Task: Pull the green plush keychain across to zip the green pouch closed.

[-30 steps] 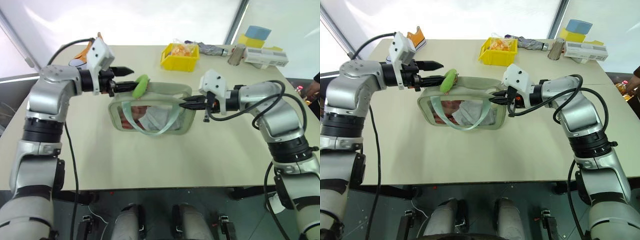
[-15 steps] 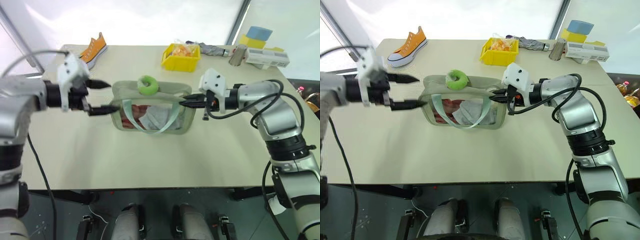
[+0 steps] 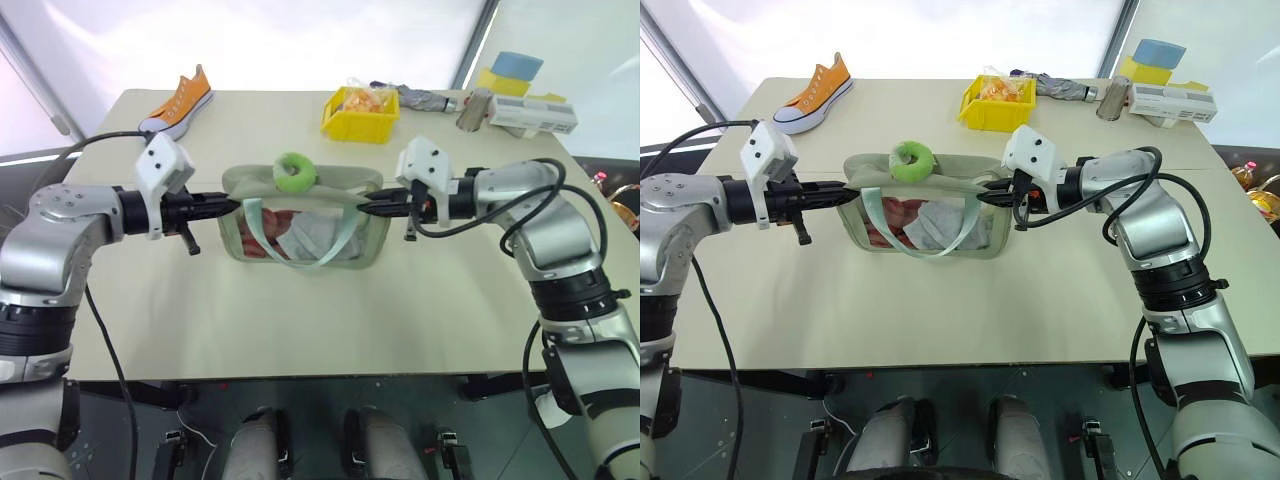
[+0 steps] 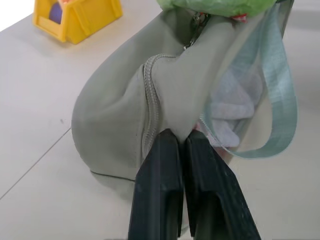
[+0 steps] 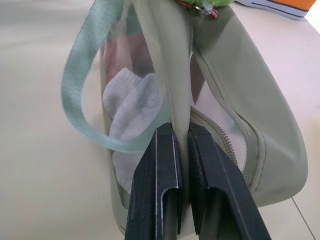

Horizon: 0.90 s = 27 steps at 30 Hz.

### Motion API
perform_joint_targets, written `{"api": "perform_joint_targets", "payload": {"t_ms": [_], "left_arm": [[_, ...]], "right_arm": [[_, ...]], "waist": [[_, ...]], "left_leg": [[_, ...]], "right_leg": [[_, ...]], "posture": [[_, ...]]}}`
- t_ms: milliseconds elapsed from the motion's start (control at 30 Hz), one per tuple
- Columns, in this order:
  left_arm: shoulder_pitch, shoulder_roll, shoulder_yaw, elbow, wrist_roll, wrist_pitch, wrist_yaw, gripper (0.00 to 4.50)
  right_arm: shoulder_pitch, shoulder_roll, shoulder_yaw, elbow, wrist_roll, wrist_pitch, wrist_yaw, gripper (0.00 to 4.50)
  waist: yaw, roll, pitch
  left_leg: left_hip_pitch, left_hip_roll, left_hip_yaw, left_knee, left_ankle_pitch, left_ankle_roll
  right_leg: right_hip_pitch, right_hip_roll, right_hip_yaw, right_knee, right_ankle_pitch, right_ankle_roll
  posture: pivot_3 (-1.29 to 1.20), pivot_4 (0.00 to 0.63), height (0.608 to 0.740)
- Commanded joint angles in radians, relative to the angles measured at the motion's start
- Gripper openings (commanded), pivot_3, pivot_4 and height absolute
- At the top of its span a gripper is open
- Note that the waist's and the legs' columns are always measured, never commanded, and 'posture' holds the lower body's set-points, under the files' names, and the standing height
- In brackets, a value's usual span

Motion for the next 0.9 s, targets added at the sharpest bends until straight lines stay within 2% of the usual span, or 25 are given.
{"api": "perform_joint_targets", "payload": {"t_ms": [33, 100, 200, 533, 900], "left_arm": [[-0.011, 0.017, 0.016, -0.016, -0.011, 0.005, -0.005, 0.0], [-0.009, 0.02, 0.011, -0.02, -0.005, -0.001, -0.005, 0.0], [0.004, 0.023, 0.01, -0.034, -0.011, 0.001, -0.007, 0.0], [-0.001, 0.029, 0.018, -0.043, -0.025, 0.016, -0.007, 0.0], [-0.008, 0.016, 0.008, -0.045, -0.022, 0.012, 0.002, 0.0]], "right_arm": [[-0.048, 0.023, -0.022, -0.012, 0.027, 0.015, -0.005, 0.38], [-0.065, 0.036, -0.029, -0.005, 0.036, 0.031, -0.009, 1.06], [-0.098, 0.058, -0.033, 0.01, 0.037, 0.028, -0.017, 2.52], [-0.175, 0.196, 0.036, 0.009, -0.002, -0.03, -0.081, 2.52], [-0.231, 0.277, 0.062, 0.104, -0.055, -0.111, -0.116, 2.52]], "waist": [[-0.001, 0.0, 0.0], [-0.003, 0.0, 0.0], [0.0, 0.0, 0.0], [0.0, 0.0, 0.0], [0.0, 0.0, 0.0]], "left_leg": [[0.0, 0.0, 0.0, 0.0, 0.0, 0.0], [0.0, 0.0, 0.0, 0.0, 0.0, 0.0], [0.0, 0.0, 0.0, 0.0, 0.0, 0.0], [0.0, 0.0, 0.0, 0.0, 0.0, 0.0], [-0.001, 0.0, 0.0, 0.0, 0.0, 0.0]], "right_leg": [[0.0, 0.0, 0.0, 0.0, 0.0, 0.0], [0.0, 0.0, 0.0, 0.0, 0.0, 0.0], [0.0, 0.0, 0.0, 0.0, 0.0, 0.0], [0.0, 0.0, 0.0, 0.0, 0.0, 0.0], [0.0, 0.0, 0.0, 0.0, 0.0, 0.0]], "posture": [[0.0, 0.15, 0.74], [0.0, 0.15, 0.74], [0.0, 0.15, 0.74], [0.0, 0.15, 0.74], [0.0, 0.15, 0.74]]}}
